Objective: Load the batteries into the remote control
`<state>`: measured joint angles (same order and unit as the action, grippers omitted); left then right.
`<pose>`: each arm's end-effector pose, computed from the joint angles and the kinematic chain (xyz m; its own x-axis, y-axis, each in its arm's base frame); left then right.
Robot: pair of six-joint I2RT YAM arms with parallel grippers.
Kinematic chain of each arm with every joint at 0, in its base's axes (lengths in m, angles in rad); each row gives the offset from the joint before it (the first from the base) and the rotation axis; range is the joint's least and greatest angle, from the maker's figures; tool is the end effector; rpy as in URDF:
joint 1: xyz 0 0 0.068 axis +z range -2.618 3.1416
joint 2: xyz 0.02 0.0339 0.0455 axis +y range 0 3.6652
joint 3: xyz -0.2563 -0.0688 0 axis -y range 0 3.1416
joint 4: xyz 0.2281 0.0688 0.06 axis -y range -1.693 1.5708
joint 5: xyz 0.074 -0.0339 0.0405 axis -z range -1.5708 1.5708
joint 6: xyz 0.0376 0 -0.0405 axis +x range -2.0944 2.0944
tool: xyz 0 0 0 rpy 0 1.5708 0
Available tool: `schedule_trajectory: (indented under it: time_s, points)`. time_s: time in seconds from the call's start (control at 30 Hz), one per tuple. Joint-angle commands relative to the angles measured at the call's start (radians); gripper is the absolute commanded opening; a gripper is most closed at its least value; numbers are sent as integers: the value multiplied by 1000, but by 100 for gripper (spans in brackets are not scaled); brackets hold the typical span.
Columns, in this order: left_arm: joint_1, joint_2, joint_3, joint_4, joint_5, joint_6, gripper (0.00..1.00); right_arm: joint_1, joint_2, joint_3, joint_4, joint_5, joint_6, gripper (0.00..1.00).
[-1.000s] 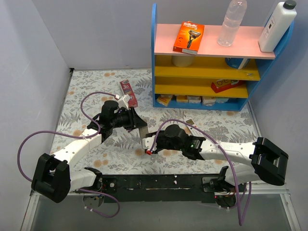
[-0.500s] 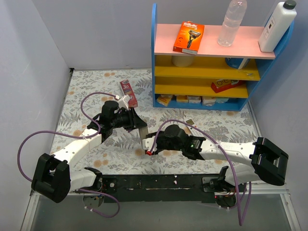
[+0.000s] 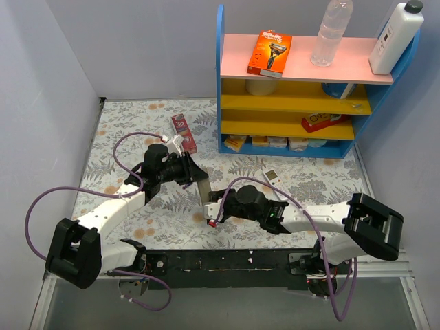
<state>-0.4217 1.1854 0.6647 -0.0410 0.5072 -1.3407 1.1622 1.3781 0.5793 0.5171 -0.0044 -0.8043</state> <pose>0.2132 -0.1156 0.2327 -0.8244 -0.5630 0.0589 -0.3060 0.3558 -0.8830 0.1112 0.2572 0.2124 0.5856 -0.4604 -0.6672 -0.7172 0.0891 -0.6911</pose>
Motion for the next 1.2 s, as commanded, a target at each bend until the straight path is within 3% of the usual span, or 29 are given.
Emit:
schedule_trajectory:
  time_s: [0.0,0.17,0.53,0.93,1.17]
  points:
    - [-14,-13,-11,23,117,-78,0,-6,56,-55,167,161,-70,41]
    - [-20,13,-31,4,48,-6,0,-4,120,-75,358,225,-105,29]
    - [-51,46,-34,-23,-180,97,0,-6,263,-53,454,219,-79,24]
    - [-49,39,-48,-22,-171,94,0,-12,90,-67,166,-26,138,47]
    - [-49,40,-39,-8,-118,48,0,-12,61,-70,116,-52,163,49]
